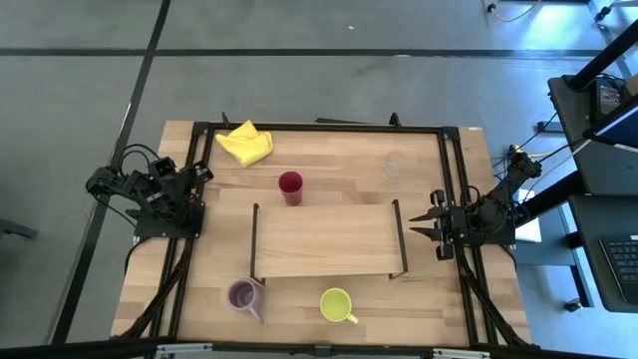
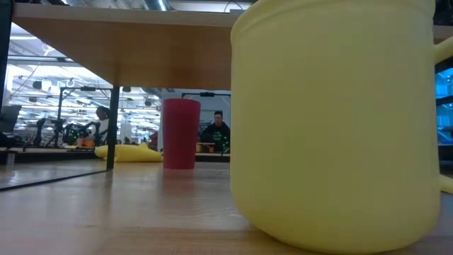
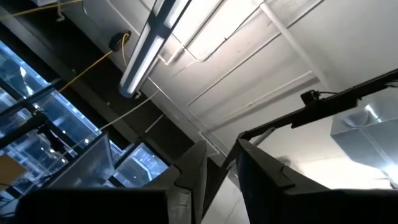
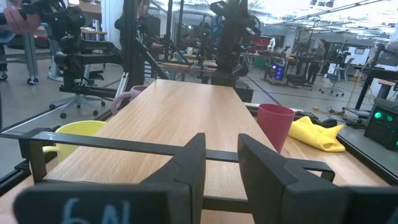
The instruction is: Stack small to large cups/mugs on shelf
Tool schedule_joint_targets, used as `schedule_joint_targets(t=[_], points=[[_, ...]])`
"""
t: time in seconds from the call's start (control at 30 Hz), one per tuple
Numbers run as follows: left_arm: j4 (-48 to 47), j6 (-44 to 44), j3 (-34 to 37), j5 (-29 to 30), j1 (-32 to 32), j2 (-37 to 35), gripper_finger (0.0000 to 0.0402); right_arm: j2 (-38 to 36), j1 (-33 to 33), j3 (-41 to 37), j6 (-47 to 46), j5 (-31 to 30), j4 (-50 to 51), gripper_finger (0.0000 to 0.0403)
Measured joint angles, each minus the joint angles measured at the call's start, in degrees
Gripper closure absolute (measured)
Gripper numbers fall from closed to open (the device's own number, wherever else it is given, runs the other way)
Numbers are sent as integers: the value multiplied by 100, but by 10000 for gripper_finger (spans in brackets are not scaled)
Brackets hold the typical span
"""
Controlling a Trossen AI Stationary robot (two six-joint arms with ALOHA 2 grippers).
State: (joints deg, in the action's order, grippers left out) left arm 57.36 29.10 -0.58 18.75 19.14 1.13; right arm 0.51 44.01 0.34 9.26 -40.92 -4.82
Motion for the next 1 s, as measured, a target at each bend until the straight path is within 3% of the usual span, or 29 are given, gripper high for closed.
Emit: schedule_joint_targets(t=[0.3, 0.53, 0.63, 0.73, 0.93, 1.0], points=[[-34, 309, -2, -151, 0, 0, 319, 0, 0, 0, 0, 0, 0, 307], [-71, 873, -7, -1100, 0, 0, 319, 1, -2, 0, 0, 2, 1, 307], [-692, 1138, -226, -1672, 4, -2, 319, 0, -2, 2, 0, 0, 0, 307], [-2271, 1032, -871, -1823, 4, -2, 323, 1, -1, 0, -1, 0, 1, 307], [-7663, 322, -2893, -1455, 0, 482, 327, 0, -2, 0, 0, 0, 0, 307], [-8851, 218, -3364, -1204, 0, 831, 327, 1, 0, 1, 0, 0, 0, 307]])
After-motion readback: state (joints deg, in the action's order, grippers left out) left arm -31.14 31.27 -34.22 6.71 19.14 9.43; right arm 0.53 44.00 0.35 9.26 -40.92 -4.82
